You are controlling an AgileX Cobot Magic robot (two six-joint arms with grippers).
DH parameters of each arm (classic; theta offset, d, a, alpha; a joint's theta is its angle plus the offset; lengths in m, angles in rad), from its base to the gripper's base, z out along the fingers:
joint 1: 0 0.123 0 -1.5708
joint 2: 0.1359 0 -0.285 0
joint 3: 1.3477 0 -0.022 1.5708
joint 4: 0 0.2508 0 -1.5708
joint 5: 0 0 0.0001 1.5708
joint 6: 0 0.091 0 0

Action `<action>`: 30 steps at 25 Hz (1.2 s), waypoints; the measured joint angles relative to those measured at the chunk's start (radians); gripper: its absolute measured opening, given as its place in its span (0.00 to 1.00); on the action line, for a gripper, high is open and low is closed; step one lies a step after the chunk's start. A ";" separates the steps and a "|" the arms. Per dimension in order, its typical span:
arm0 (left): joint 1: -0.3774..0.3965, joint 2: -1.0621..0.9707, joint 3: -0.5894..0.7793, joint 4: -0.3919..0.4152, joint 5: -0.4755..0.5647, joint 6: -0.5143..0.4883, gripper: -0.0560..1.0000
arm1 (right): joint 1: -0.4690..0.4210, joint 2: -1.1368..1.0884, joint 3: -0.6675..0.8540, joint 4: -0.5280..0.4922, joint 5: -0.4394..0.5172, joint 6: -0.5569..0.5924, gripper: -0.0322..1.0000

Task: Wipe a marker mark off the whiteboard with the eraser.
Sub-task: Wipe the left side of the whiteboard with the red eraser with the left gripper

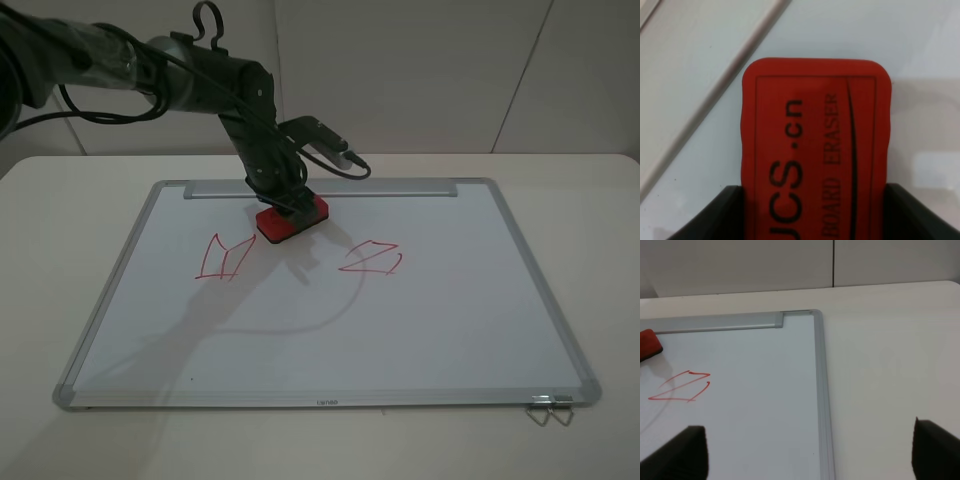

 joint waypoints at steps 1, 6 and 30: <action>0.000 -0.006 0.000 0.000 0.016 0.000 0.58 | 0.000 0.000 0.000 0.000 0.000 0.000 0.73; 0.003 -0.078 0.000 -0.001 0.106 -0.059 0.58 | 0.000 0.000 0.000 0.000 0.000 0.000 0.73; 0.158 -0.392 0.552 0.037 -0.040 -0.513 0.58 | 0.000 0.000 0.000 0.000 0.000 0.000 0.73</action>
